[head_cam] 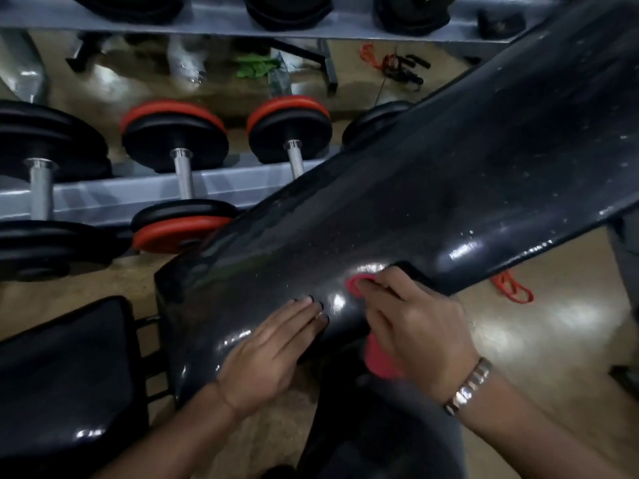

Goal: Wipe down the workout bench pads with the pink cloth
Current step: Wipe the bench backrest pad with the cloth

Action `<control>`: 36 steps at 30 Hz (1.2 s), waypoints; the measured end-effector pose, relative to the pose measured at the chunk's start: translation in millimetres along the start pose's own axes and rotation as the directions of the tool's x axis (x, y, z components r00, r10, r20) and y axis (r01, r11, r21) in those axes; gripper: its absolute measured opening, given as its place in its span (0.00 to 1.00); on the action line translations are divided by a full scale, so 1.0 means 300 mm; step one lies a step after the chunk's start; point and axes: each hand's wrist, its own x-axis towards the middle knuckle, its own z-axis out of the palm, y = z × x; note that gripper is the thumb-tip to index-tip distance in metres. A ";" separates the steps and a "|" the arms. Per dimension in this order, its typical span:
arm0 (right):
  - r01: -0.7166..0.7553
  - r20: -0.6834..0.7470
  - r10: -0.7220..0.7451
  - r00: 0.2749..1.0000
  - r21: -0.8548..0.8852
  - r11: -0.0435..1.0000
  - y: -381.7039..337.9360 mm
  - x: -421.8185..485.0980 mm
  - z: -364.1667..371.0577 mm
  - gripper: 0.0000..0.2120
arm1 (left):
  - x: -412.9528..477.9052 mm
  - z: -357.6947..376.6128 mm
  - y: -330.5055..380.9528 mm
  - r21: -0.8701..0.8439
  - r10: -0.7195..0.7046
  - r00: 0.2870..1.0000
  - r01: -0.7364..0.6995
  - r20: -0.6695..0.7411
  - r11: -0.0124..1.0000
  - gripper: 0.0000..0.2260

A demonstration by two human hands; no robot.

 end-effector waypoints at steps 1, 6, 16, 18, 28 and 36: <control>-0.001 -0.005 0.001 1.000 -0.004 1.000 0.014 0.001 -0.012 0.14 | -0.001 -0.003 0.004 0.012 -0.005 1.000 0.005 0.001 1.000 0.28; -0.184 -0.071 0.184 0.980 -0.002 0.983 0.042 0.042 -0.022 0.20 | 0.015 -0.010 0.029 0.038 -0.019 0.999 0.021 -0.042 0.999 0.19; -0.163 -0.147 0.156 0.977 -0.043 0.986 0.093 0.058 -0.067 0.20 | 0.240 0.035 0.117 0.052 0.150 0.979 -0.144 -0.138 0.988 0.10; -0.039 -0.066 0.037 0.997 -0.041 0.998 0.080 0.011 -0.054 0.24 | 0.272 0.048 0.119 0.054 0.166 0.974 -0.160 -0.153 0.986 0.10; -0.025 -0.228 -0.024 0.973 -0.207 0.978 0.193 -0.008 -0.079 0.19 | 0.290 0.088 0.093 0.048 0.201 0.975 -0.197 -0.095 0.979 0.13; -0.016 -0.339 -0.044 0.940 -0.172 0.985 0.274 0.028 -0.127 0.09 | 0.301 0.088 0.097 0.051 0.188 0.975 -0.183 -0.116 0.982 0.13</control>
